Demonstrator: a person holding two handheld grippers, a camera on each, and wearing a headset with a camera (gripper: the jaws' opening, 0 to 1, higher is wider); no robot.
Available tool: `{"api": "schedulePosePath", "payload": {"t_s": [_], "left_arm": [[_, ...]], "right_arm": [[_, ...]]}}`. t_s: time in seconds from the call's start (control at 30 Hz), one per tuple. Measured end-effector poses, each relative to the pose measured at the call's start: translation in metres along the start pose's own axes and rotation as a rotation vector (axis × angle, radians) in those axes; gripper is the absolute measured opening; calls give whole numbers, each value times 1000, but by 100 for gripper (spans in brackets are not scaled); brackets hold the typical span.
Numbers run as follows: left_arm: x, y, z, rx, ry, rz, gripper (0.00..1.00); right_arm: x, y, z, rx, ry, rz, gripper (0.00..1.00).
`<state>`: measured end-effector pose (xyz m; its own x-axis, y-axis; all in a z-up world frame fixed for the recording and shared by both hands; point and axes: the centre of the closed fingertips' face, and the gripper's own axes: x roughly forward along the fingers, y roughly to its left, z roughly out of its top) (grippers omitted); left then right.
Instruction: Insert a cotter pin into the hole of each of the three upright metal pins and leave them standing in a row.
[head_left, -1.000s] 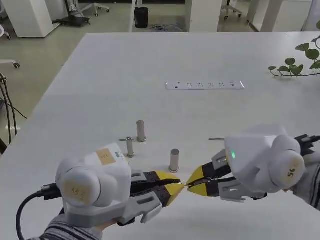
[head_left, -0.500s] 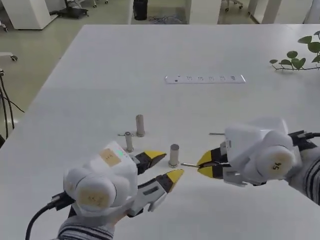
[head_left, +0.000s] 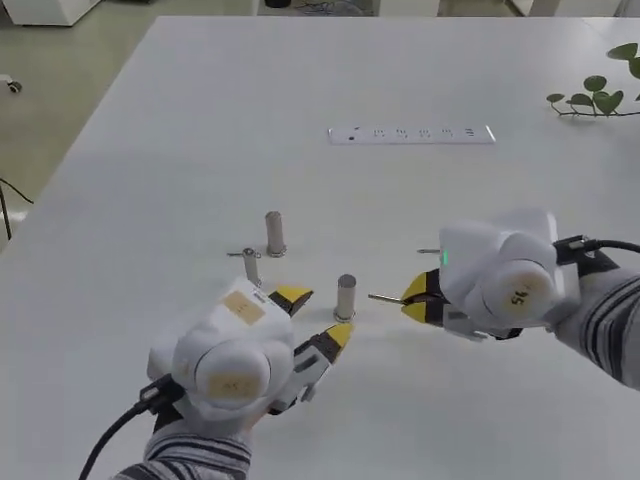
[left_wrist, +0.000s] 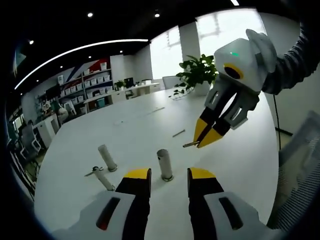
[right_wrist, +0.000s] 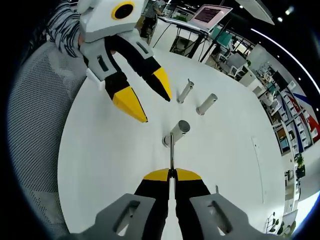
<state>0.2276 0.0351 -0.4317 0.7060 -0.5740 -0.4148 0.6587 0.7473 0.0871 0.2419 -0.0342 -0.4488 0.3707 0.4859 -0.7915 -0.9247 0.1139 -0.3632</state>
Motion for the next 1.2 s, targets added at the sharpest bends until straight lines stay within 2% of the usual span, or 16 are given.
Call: {"api": "schedulePosePath", "payload": {"t_s": [0.33, 0.47, 0.8, 1.2], "left_arm": [[25, 9, -13, -14, 53, 17, 24], [35, 10, -14, -26, 58, 20, 24], [51, 8, -17, -66, 69, 23, 21], [59, 7, -19, -106, 79, 30, 16]], "right_arm": [[17, -16, -6, 0, 24, 1, 0], [21, -19, -8, -10, 28, 5, 0], [28, -17, -6, -25, 30, 25, 0], [25, -13, -5, -26, 36, 32, 0]]}}
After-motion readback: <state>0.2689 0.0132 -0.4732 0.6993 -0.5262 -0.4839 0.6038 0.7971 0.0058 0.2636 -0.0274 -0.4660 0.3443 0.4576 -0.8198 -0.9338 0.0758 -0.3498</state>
